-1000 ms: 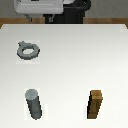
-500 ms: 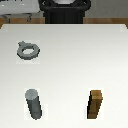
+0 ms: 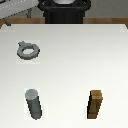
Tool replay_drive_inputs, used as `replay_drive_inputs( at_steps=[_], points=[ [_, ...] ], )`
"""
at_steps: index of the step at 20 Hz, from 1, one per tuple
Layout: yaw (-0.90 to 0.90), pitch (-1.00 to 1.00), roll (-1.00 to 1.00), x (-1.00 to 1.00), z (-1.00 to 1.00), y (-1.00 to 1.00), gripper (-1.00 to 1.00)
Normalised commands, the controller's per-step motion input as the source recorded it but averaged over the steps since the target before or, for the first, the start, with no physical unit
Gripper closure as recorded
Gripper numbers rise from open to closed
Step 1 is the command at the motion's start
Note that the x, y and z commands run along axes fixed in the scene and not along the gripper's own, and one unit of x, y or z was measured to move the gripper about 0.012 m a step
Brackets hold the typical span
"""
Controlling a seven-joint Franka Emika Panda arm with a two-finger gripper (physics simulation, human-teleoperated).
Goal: Put the loop with the handle onto the peg.
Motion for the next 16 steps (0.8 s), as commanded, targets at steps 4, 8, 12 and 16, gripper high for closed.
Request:
replay_drive_inputs(
  at_steps=[4, 8, 12, 16],
  points=[
    [0.0, 0.0, 0.0, -0.25, 0.0, 0.0, -1.0],
    [0.0, 0.0, 0.0, -0.5, 0.0, 0.0, -1.0],
    [0.0, 0.0, 0.0, -0.25, 0.0, -0.25, -1.0],
    [0.0, 0.0, 0.0, -0.75, 0.0, 0.0, -1.0]
  ],
)
